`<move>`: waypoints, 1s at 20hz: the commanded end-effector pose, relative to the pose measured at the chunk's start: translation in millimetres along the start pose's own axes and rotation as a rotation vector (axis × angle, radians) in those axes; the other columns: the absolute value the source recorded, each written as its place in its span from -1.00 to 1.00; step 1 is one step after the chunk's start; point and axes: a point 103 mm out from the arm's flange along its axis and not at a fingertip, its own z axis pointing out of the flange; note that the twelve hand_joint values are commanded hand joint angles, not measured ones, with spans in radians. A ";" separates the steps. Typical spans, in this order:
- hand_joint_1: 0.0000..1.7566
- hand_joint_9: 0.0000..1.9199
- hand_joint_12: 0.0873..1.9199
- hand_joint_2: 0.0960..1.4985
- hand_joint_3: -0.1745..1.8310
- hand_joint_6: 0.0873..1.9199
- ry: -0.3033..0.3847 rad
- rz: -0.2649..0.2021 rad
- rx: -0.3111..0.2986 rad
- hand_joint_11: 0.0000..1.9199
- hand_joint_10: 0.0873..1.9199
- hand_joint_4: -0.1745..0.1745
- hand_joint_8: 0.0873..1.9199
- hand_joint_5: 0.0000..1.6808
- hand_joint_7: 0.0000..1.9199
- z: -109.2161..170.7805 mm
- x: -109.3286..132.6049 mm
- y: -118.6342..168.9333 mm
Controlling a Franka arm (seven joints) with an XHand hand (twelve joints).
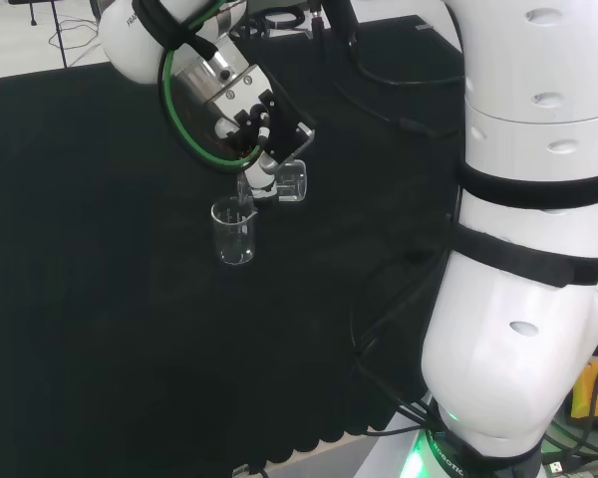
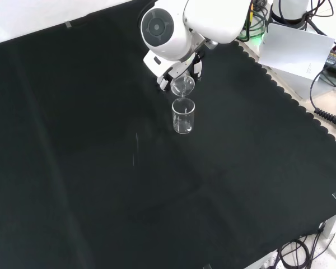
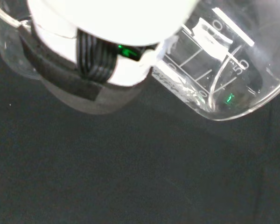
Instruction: Pour the water from the handheld beaker into the one on the table.
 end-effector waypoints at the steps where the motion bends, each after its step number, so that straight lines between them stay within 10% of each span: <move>1: 0.48 0.63 -0.14 -0.30 0.05 -0.02 -0.022 0.007 0.004 0.19 -0.11 -1.00 -0.03 0.35 0.24 -3.8 5.3 0.3; 20: 0.48 0.62 -0.12 -0.29 0.06 -0.01 -0.070 0.021 0.023 0.18 -0.10 -1.00 -0.02 0.34 0.24 -13.8 18.1 1.9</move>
